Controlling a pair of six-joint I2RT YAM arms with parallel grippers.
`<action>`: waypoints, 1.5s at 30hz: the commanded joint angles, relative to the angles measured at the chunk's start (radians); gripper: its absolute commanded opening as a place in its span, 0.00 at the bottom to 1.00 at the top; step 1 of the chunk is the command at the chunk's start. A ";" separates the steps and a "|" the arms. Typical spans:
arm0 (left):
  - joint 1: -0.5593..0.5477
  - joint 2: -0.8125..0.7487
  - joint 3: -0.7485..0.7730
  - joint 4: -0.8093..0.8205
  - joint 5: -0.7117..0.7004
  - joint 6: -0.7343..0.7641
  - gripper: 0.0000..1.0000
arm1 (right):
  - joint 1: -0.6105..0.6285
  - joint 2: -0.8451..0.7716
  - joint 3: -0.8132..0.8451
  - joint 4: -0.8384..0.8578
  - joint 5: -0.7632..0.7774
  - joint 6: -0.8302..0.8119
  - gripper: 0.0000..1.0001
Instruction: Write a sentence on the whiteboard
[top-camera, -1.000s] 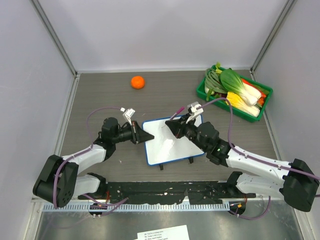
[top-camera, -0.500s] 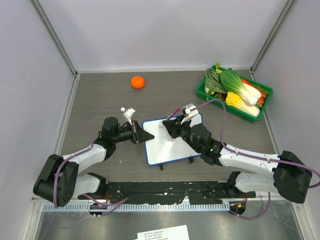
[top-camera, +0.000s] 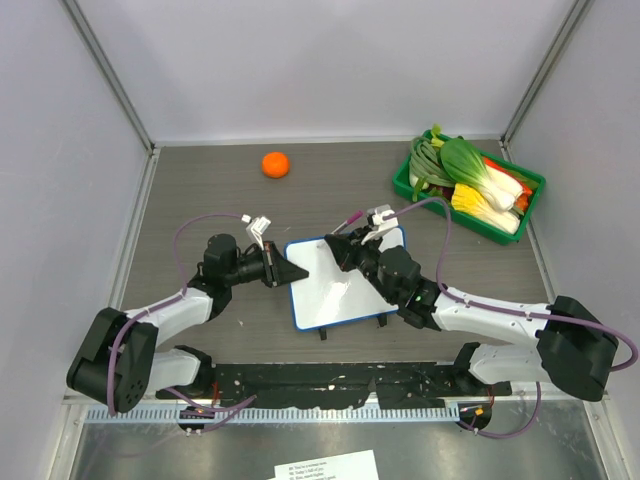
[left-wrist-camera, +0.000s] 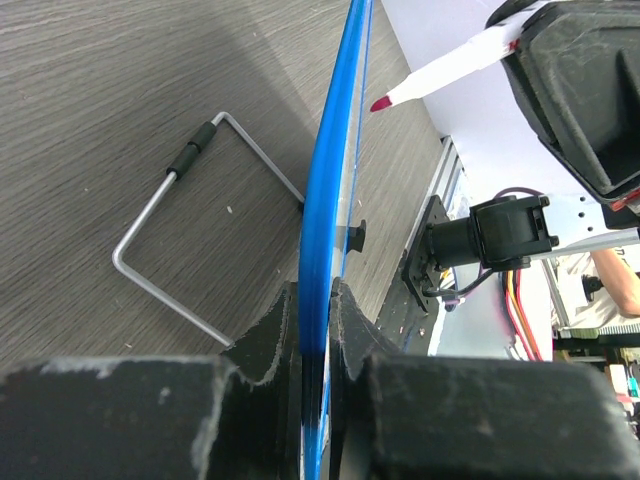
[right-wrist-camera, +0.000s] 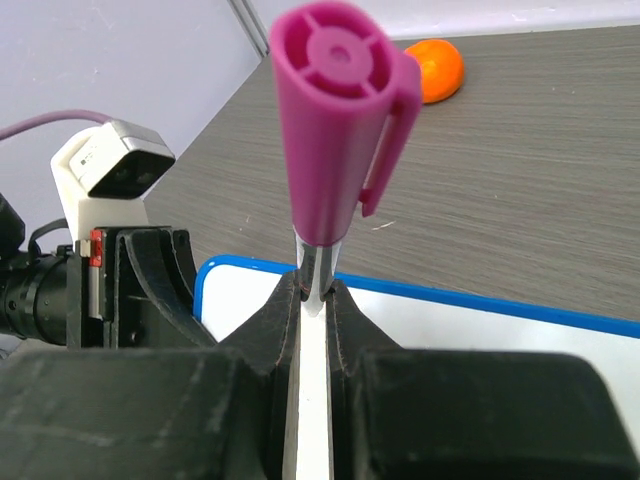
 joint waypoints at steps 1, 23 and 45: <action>0.013 0.042 -0.020 -0.130 -0.155 0.163 0.00 | 0.006 0.003 0.043 0.094 0.045 0.001 0.01; 0.011 0.045 -0.019 -0.126 -0.147 0.163 0.00 | 0.004 0.025 -0.012 0.023 0.033 0.038 0.01; 0.010 0.056 -0.016 -0.120 -0.144 0.162 0.00 | 0.007 -0.041 -0.046 -0.011 -0.057 0.090 0.01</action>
